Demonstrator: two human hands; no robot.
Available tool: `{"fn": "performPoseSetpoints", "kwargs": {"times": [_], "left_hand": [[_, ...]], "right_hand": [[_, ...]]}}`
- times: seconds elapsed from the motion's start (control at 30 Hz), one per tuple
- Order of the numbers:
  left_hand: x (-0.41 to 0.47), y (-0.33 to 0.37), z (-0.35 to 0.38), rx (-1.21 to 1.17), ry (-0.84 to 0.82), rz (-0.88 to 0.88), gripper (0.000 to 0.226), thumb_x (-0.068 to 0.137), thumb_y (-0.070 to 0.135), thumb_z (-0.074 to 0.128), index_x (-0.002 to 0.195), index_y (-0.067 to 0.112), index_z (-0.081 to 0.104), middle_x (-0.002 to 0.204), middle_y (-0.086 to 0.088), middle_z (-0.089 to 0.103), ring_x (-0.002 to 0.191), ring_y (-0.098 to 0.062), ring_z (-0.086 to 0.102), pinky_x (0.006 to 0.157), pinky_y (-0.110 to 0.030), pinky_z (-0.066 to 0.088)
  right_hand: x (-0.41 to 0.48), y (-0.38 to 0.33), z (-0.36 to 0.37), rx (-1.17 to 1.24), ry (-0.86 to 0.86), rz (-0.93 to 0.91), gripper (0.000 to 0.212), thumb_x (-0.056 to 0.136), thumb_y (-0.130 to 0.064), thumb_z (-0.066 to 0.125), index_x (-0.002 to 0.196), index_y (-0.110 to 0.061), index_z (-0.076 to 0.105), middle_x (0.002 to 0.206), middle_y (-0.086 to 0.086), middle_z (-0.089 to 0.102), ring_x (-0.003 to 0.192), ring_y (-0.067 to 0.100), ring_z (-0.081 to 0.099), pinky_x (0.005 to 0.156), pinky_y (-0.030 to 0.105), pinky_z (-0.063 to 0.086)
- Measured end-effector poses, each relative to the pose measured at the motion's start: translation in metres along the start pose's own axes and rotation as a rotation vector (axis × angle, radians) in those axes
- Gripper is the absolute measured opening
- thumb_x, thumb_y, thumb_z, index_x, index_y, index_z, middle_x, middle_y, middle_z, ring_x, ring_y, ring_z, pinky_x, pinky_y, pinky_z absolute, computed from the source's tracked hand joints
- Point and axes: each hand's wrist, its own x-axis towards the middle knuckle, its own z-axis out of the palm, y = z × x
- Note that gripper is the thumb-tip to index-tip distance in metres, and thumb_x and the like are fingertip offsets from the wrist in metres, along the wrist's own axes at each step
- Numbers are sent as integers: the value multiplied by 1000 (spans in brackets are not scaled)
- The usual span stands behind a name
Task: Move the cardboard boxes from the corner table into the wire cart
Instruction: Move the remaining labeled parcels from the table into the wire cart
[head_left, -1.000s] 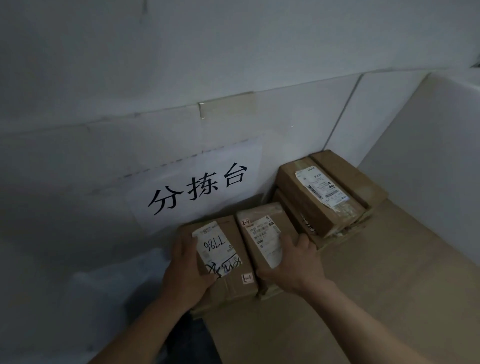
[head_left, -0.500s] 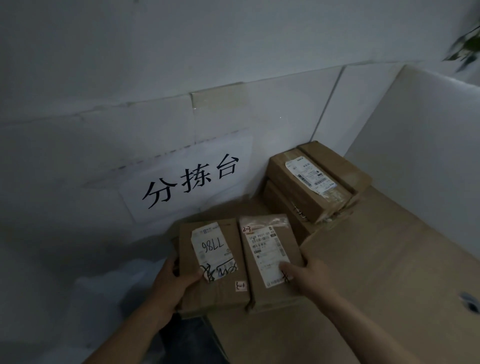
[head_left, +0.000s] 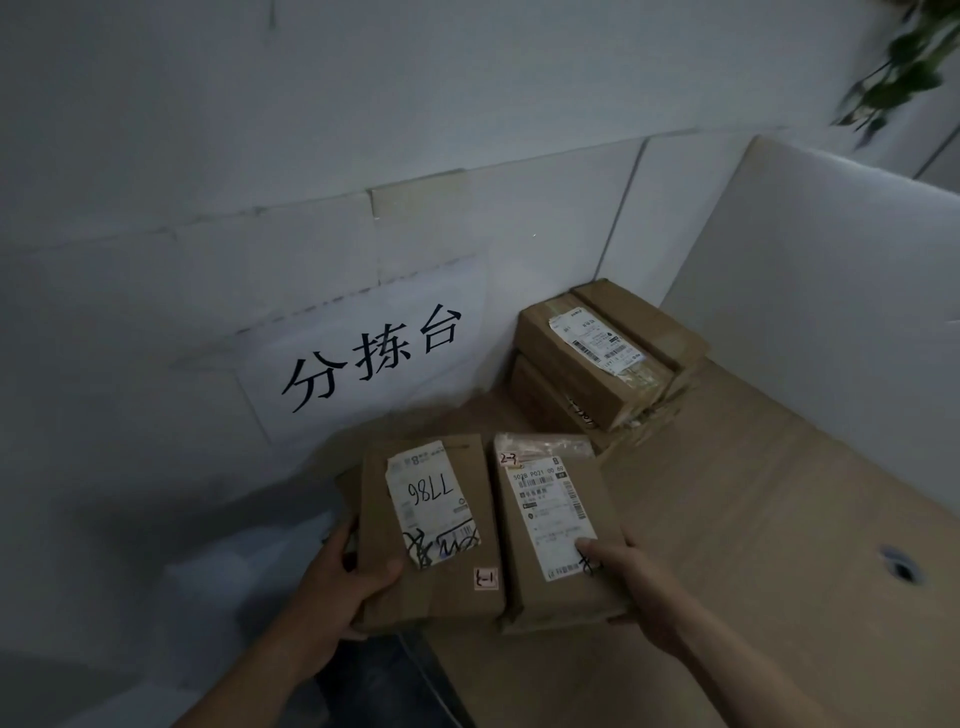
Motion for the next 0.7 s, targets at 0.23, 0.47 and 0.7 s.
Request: {"fn": "performPoseSetpoints", "kwargs": {"times": [0.23, 0.47, 0.7], "left_hand": [[-29, 35, 0, -47, -64, 195, 83, 64, 15, 83, 137, 34, 48, 120, -1, 70, 98, -24, 74, 71, -36, 62], [-86, 92, 16, 11, -24, 401, 90, 65, 25, 94, 139, 41, 46, 129, -7, 63, 109, -28, 67, 72, -41, 62], [-170, 141, 48, 21, 29, 598, 100, 52, 36, 94, 140, 40, 47, 130, -7, 63, 110, -29, 68, 75, -47, 62]], "right_hand": [[-28, -22, -18, 43, -90, -129, 71, 59, -42, 78, 124, -32, 54, 107, 8, 77, 78, 25, 72, 59, 31, 48], [-73, -74, -38, 96, -187, -390, 78, 64, -28, 82, 135, -35, 50, 119, 10, 73, 101, 40, 70, 74, 50, 51], [-141, -124, -77, 144, -326, -629, 75, 68, -15, 76, 139, -21, 52, 125, 18, 70, 112, 43, 68, 90, 64, 55]]}}
